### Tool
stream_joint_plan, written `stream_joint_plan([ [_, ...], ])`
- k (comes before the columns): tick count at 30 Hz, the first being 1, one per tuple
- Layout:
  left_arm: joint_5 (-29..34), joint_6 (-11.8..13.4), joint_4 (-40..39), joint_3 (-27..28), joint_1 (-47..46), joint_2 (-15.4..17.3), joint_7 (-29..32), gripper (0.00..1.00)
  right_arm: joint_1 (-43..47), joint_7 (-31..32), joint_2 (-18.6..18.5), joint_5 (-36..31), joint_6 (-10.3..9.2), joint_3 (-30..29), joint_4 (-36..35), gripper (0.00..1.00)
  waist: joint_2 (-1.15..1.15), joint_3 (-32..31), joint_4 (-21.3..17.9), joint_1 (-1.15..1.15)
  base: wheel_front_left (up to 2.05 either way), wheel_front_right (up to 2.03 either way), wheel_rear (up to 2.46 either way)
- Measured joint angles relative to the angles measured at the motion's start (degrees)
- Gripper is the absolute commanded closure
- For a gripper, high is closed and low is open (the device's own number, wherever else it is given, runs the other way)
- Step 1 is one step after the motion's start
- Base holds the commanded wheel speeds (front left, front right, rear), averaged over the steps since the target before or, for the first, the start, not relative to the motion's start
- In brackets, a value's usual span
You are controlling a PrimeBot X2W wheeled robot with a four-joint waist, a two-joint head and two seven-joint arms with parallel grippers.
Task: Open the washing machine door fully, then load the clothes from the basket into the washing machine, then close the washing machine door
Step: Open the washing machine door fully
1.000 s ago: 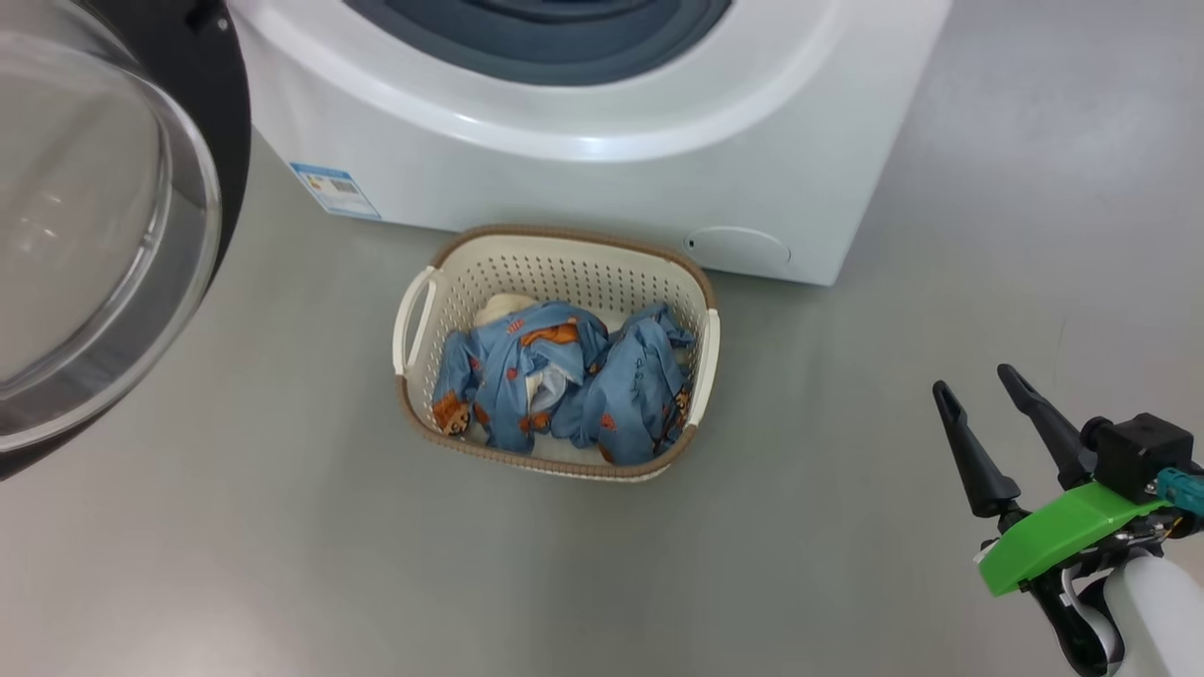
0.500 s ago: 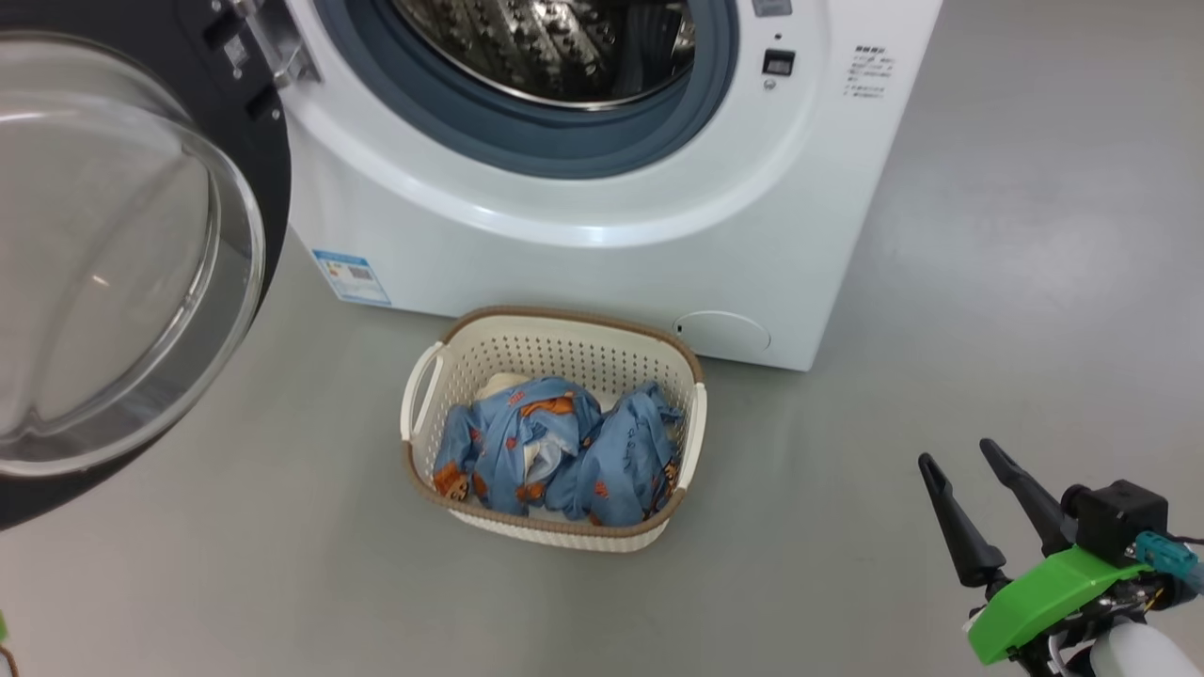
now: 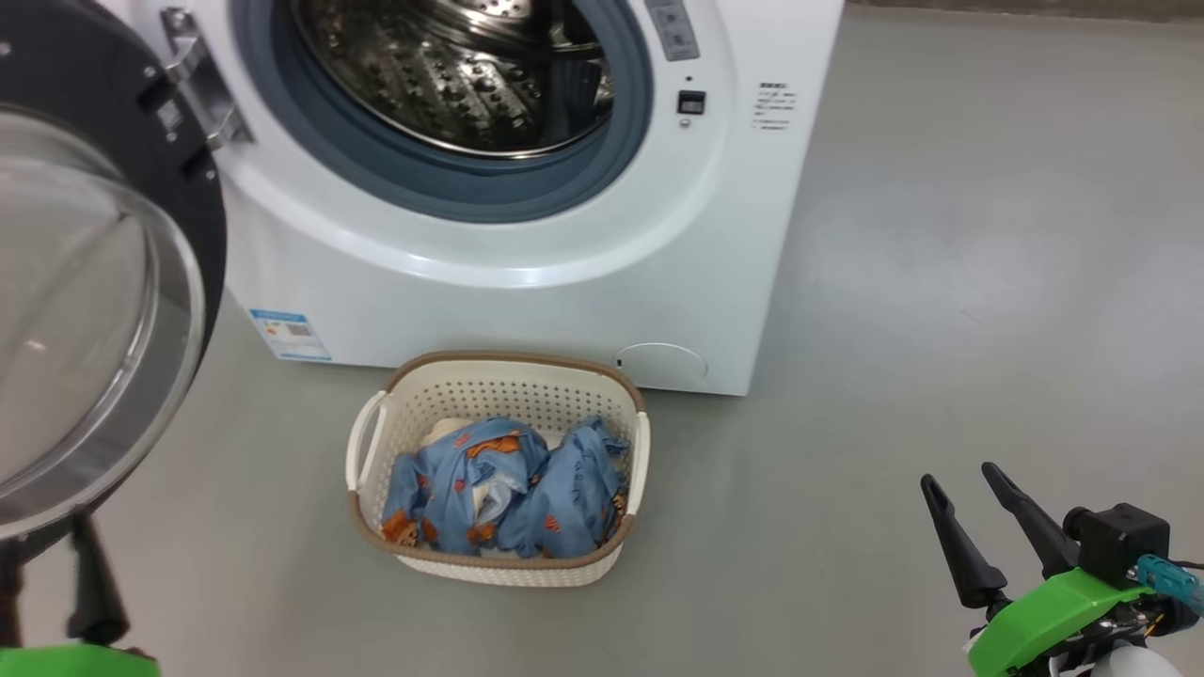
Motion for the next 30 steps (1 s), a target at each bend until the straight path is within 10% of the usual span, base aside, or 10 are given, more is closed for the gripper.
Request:
stream_joint_plan([
  [30,1.5,0.0,-6.9,-14.2,1.9,1.4,0.0,0.00,1.3,0.0,1.0,0.0,0.00,-3.5,-1.2,0.00,0.00,0.0,-14.3,0.00,0.00,0.00,0.00],
])
